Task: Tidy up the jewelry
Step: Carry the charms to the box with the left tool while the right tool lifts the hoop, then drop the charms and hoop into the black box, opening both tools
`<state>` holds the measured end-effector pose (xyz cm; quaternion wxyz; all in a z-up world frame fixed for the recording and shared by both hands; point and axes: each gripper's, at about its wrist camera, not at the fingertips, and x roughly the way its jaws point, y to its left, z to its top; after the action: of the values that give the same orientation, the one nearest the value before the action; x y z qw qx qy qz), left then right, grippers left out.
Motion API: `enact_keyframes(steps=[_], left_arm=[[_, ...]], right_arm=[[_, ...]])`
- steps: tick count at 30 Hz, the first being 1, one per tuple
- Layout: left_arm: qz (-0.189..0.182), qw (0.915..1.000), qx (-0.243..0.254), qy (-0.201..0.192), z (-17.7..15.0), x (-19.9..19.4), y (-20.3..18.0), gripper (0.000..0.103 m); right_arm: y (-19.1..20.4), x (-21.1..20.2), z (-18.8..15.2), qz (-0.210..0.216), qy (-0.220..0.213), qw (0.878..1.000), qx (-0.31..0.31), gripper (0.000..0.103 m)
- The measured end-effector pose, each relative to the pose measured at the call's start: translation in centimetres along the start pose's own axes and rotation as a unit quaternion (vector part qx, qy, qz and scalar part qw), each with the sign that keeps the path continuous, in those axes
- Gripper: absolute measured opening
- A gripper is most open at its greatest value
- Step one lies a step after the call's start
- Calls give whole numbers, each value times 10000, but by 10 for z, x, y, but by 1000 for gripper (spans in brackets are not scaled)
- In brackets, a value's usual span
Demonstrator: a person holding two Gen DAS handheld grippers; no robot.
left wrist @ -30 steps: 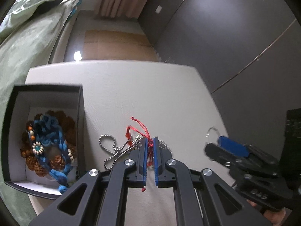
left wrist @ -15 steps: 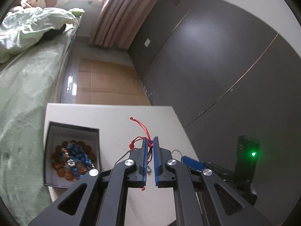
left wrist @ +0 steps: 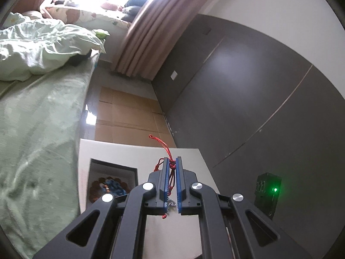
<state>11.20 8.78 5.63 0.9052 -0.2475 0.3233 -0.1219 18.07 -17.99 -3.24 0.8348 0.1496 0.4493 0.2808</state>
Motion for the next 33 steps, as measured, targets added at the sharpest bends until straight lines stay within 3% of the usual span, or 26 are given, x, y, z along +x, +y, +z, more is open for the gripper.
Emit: enact_keyframes(steps=[11,18,20,21,22,23,25,33], left_arm=[[32,9997,-189,-156,10,-20,22,4],[279,9987,-332,254,5,13,43,4],[426,9972,-456,406,3,23,52,12],[470,9966,-529,431,2,25,57,33],[518,9961,-585,401,1,25,61,60],[578,9959,-611,324,1,23,63,69],[670,9961,-557,165,3,19,65,73],[710,9951,-662,168,12,18,78,73]], right_arm=[[25,3,0,577,-126,9983,13,51],[37,4,2,768,-216,9968,-17,51],[39,6,3,796,-209,9966,-9,51],[40,7,4,809,-204,9965,-6,51],[41,8,4,814,-201,9965,-9,51],[42,9,5,828,-193,9964,-14,51],[44,11,5,849,-175,9962,-23,51],[60,37,7,937,-2,9956,-45,51]])
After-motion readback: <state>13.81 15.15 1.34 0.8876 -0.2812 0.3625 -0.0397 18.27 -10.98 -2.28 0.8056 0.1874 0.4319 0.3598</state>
